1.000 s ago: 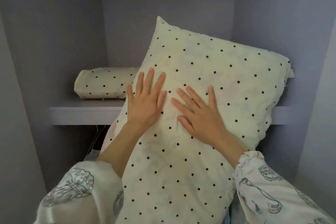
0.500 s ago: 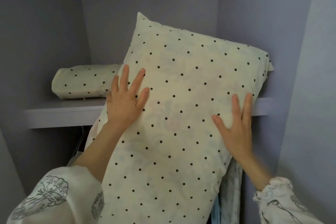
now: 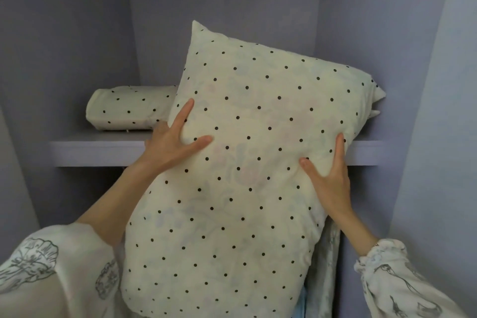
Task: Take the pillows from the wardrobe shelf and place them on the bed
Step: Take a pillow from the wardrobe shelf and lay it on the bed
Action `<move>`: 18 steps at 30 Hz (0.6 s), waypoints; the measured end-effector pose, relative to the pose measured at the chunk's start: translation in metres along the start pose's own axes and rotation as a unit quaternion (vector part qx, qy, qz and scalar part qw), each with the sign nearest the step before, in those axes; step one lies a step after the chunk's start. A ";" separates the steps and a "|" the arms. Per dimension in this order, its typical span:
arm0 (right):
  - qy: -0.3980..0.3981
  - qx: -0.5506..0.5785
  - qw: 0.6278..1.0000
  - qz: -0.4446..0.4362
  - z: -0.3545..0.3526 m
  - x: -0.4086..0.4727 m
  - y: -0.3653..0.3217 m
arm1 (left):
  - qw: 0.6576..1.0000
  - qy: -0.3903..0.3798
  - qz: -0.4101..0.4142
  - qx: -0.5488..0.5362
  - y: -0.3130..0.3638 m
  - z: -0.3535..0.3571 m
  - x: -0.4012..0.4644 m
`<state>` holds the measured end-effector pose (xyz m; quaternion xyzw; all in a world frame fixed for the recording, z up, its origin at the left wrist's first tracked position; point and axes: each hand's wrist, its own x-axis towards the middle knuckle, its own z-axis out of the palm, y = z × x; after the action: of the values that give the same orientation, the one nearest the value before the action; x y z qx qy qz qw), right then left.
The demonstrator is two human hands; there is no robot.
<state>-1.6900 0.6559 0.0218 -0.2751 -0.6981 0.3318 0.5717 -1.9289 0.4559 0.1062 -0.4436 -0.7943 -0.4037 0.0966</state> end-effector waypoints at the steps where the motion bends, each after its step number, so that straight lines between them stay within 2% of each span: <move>1: -0.012 0.001 1.000 -0.002 -0.004 0.001 -0.002 | 0.999 0.002 -0.005 -0.038 0.002 0.003 -0.008; 5: -0.030 -0.018 0.999 0.021 -0.020 -0.006 -0.007 | 0.992 0.012 -0.001 -0.127 0.002 0.015 -0.044; 11: -0.047 -0.058 0.996 0.052 -0.045 -0.060 -0.022 | 0.987 -0.003 -0.020 -0.161 -0.014 0.020 -0.093; 18: -0.016 -0.095 0.992 0.085 -0.069 -0.153 -0.050 | 0.982 -0.052 0.001 -0.183 -0.040 0.013 -0.152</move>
<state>-1.5925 0.5181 -0.0244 -0.3813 -0.7097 0.3152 0.5016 -1.8686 0.3591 -0.0025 -0.4749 -0.7104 -0.5187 -0.0273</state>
